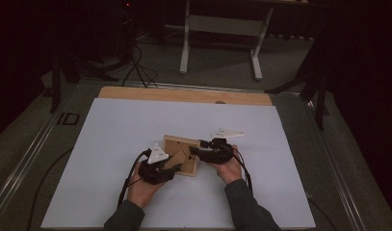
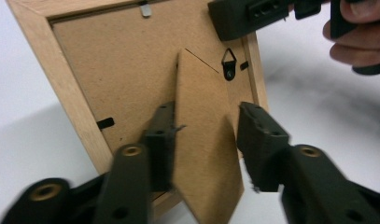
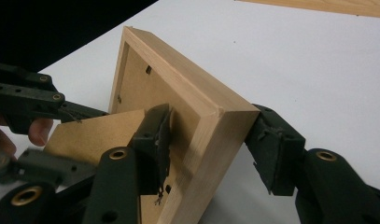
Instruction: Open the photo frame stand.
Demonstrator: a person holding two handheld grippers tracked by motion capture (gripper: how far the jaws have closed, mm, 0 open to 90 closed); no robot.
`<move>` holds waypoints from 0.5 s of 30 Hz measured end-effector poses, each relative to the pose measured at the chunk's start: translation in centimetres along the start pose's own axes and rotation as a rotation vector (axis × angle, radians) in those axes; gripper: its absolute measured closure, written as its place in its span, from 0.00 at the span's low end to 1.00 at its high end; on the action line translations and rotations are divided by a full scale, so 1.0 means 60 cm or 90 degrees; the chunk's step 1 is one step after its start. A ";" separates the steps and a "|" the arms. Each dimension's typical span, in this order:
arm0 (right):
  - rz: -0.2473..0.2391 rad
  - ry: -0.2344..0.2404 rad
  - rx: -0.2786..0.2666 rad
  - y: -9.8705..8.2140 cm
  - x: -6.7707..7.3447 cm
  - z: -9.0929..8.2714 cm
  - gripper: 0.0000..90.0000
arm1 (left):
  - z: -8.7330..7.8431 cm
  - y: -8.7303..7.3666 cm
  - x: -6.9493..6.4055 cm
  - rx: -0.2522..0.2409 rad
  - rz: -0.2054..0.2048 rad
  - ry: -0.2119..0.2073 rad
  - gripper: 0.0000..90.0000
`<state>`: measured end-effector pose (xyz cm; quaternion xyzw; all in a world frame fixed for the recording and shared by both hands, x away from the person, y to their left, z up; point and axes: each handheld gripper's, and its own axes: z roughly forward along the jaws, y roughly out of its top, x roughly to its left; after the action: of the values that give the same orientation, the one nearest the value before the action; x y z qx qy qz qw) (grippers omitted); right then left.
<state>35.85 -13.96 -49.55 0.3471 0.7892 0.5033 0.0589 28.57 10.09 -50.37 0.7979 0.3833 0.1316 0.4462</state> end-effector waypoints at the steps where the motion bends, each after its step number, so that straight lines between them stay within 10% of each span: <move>1: -0.002 -0.001 -0.001 0.000 0.001 -0.001 0.56 | 0.000 0.001 0.001 0.003 -0.003 -0.004 0.68; 15: -0.037 -0.024 -0.031 0.006 0.016 -0.020 0.63 | 0.013 0.013 -0.004 0.028 0.042 0.022 0.71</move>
<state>34.81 -14.18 -48.42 0.3321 0.7853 0.5135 0.0966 29.25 9.20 -50.16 0.8171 0.3674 0.1515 0.4175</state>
